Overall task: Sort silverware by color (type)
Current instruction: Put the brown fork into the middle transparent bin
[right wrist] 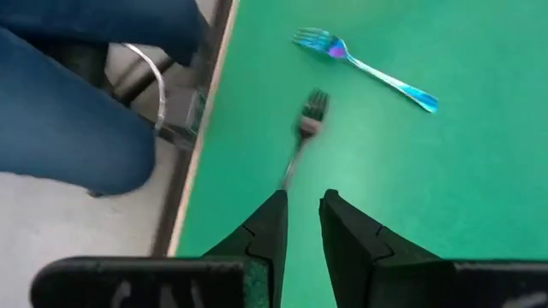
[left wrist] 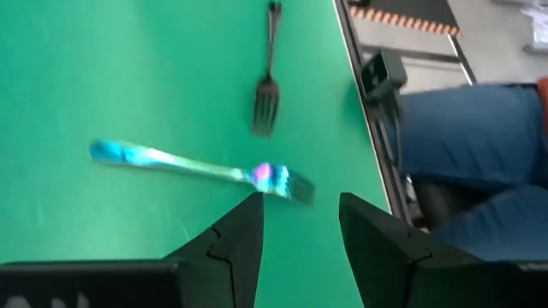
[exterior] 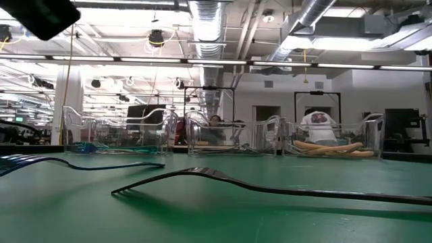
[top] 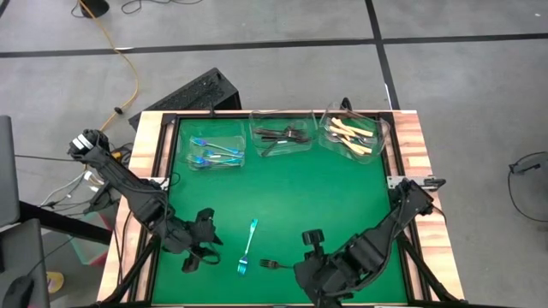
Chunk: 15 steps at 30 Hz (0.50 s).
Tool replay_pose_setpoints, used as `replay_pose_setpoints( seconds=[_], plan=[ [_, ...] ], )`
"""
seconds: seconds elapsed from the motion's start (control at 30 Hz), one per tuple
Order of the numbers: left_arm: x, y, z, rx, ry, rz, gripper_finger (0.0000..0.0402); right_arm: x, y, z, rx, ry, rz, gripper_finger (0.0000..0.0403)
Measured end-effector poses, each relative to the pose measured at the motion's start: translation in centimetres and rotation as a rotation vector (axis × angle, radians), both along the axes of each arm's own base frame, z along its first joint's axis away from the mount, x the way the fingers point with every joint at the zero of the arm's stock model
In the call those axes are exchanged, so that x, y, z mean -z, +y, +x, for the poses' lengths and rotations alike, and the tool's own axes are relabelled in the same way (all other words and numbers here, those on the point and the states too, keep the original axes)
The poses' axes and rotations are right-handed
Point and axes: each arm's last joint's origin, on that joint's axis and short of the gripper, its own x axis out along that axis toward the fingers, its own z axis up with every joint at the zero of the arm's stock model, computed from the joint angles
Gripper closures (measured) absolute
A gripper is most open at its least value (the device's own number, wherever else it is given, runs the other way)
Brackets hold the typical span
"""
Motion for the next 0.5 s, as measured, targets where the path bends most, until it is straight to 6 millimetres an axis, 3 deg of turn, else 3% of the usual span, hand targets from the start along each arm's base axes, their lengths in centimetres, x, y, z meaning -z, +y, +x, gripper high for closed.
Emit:
replay_pose_setpoints(
  seconds=[0.1,0.2,0.5],
  plan=[
    [-0.1,0.1,0.3,-0.025,-0.049,0.033,0.0264,0.1,0.4,0.5,0.001,-0.028,0.029,0.0293],
    [0.0,0.7,1.0,-0.167,-0.061,0.004,0.0261,0.3,0.6,0.5,0.011,-0.026,0.025,0.0263],
    [2.5,2.1,3.9,-0.438,0.026,-0.065,0.0254,0.3,1.4,0.0,0.002,-0.035,0.041,0.0172]
  ],
)
